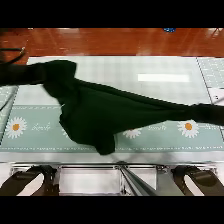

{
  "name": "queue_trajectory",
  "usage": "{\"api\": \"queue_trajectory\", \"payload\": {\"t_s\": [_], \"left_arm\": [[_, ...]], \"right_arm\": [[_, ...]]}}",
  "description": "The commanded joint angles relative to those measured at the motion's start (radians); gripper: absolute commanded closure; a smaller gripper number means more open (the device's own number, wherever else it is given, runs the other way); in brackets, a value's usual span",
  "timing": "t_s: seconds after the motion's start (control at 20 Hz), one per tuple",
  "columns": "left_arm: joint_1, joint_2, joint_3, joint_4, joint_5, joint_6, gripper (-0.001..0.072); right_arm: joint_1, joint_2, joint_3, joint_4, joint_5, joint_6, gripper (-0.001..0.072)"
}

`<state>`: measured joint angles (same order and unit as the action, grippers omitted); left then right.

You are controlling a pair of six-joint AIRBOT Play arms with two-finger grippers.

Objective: Fold the shirts.

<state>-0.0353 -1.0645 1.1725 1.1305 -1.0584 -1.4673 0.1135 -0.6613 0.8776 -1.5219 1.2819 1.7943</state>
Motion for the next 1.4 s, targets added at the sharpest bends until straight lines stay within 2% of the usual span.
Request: {"api": "queue_trajectory", "payload": {"t_s": [0.0,0.15,0.3,0.35,0.4,0.5,0.55,0.7,0.85,0.95,1.1,1.2,1.35], "left_arm": [[-0.002,-0.349,0.143,-0.192,0.054,0.071,0.069],[-0.002,-0.585,0.375,-0.228,-0.068,0.068,0.0689],[0.0,-0.698,0.503,-0.237,-0.187,0.068,0.0675],[0.006,-0.708,0.517,-0.237,-0.206,0.062,0.0509],[0.017,-0.708,0.521,-0.233,-0.225,0.049,0.0188],[0.058,-0.707,0.546,-0.23,-0.311,0.042,0.0199],[0.094,-0.7,0.556,-0.23,-0.364,0.042,0.0199],[0.211,-0.635,0.554,-0.23,-0.488,0.066,0.0198],[0.311,-0.489,0.425,-0.23,-0.473,0.074,0.0198],[0.348,-0.367,0.204,-0.23,-0.407,0.121,0.0199],[0.37,-0.202,-0.23,-0.231,-0.285,0.132,0.0199],[0.372,-0.13,-0.443,-0.254,-0.278,0.146,0.0198],[0.372,-0.042,-0.63,-0.246,-0.278,0.158,0.0198]], "right_arm": [[0.0,-0.229,-0.05,0.024,-0.253,0.007,0.0683],[-0.024,-0.443,-0.002,0.043,-0.32,0.008,0.0683],[-0.1,-0.596,0.066,0.095,-0.331,0.003,0.0683],[-0.129,-0.626,0.091,0.127,-0.325,-0.001,0.0682],[-0.156,-0.643,0.114,0.156,-0.318,-0.007,0.0634],[-0.214,-0.649,0.17,0.213,-0.276,-0.076,0.0322],[-0.247,-0.649,0.212,0.213,-0.219,-0.098,0.0305],[-0.382,-0.62,0.332,0.204,-0.031,-0.17,0.0305],[-0.509,-0.505,0.286,0.206,-0.016,-0.21,0.0305],[-0.553,-0.406,0.169,0.238,-0.064,-0.222,0.0305],[-0.552,-0.277,-0.069,0.354,-0.126,-0.281,0.0305],[-0.552,-0.217,-0.203,0.439,-0.139,-0.333,0.0305],[-0.552,-0.18,-0.304,0.475,-0.13,-0.368,0.0305]]}}
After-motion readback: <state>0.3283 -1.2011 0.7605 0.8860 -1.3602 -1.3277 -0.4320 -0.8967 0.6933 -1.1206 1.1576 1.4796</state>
